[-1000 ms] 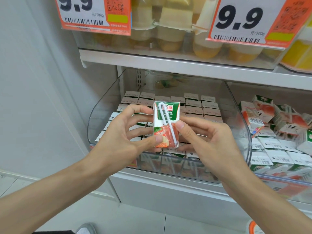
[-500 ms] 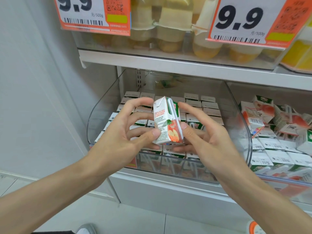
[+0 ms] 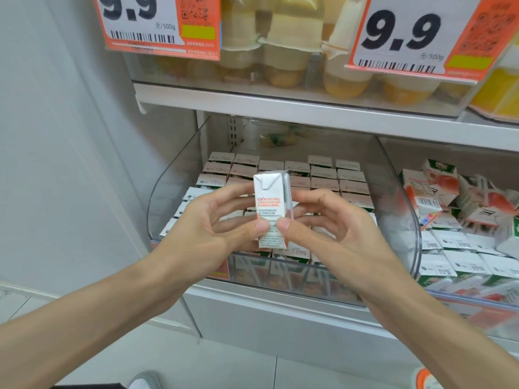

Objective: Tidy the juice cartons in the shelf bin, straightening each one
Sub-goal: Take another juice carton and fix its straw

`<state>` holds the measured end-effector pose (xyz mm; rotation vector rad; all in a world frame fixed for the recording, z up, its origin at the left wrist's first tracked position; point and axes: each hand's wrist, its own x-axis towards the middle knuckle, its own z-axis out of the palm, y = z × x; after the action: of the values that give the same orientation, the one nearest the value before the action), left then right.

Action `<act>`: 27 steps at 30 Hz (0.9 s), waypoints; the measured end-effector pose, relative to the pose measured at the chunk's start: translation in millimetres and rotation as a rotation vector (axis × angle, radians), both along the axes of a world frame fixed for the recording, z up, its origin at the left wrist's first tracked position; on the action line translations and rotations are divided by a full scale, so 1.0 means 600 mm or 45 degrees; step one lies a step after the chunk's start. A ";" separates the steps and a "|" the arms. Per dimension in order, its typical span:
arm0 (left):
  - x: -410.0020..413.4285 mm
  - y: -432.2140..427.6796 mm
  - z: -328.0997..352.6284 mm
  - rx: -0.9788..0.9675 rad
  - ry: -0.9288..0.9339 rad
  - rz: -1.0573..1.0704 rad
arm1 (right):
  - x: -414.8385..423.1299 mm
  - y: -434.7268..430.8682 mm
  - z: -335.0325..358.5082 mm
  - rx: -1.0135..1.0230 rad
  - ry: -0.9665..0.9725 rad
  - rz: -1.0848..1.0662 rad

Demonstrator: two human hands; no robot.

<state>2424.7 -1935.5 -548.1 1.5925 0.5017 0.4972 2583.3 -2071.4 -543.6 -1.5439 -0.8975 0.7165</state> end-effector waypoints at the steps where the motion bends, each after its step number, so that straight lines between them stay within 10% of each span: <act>1: 0.000 0.002 0.000 0.035 0.003 0.018 | 0.001 0.000 0.000 0.006 -0.001 0.002; 27: 0.002 0.000 -0.003 0.259 -0.091 -0.021 | 0.012 0.001 -0.015 0.084 -0.308 0.167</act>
<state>2425.9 -1935.5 -549.6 1.7645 0.3937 0.6057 2590.5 -2071.0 -552.6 -1.5445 -1.2000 0.5943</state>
